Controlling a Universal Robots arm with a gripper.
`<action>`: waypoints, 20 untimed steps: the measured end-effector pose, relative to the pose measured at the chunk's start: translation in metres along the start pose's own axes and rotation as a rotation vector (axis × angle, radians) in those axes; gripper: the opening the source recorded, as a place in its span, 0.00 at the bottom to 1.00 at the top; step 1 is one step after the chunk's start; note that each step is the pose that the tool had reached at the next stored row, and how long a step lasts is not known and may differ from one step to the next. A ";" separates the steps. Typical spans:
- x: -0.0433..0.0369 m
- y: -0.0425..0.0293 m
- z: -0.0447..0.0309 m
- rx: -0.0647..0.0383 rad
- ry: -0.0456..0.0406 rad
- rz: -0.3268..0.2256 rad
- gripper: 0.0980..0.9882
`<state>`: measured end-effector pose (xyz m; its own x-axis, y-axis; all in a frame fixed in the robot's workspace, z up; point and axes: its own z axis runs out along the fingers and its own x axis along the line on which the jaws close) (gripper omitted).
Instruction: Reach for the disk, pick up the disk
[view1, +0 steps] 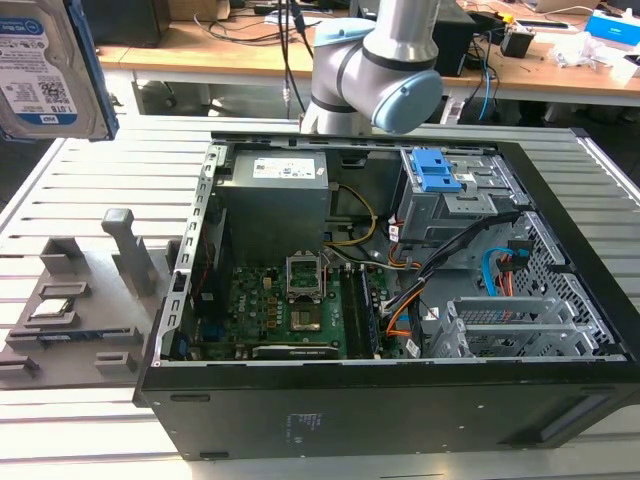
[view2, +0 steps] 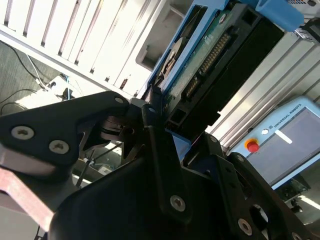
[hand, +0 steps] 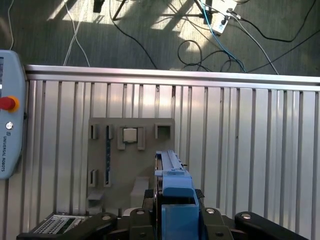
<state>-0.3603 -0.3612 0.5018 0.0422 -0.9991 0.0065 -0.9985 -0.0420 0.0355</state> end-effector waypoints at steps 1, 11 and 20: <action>0.0001 -0.0029 -0.0001 0.000 0.0001 0.000 0.30; 0.0002 -0.0063 -0.0002 0.000 0.0009 0.000 0.30; 0.0003 -0.0081 -0.0003 0.000 0.0010 0.000 0.30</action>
<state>-0.3522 -0.3611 0.5018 0.0424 -0.9991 0.0076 -0.9985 -0.0421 0.0355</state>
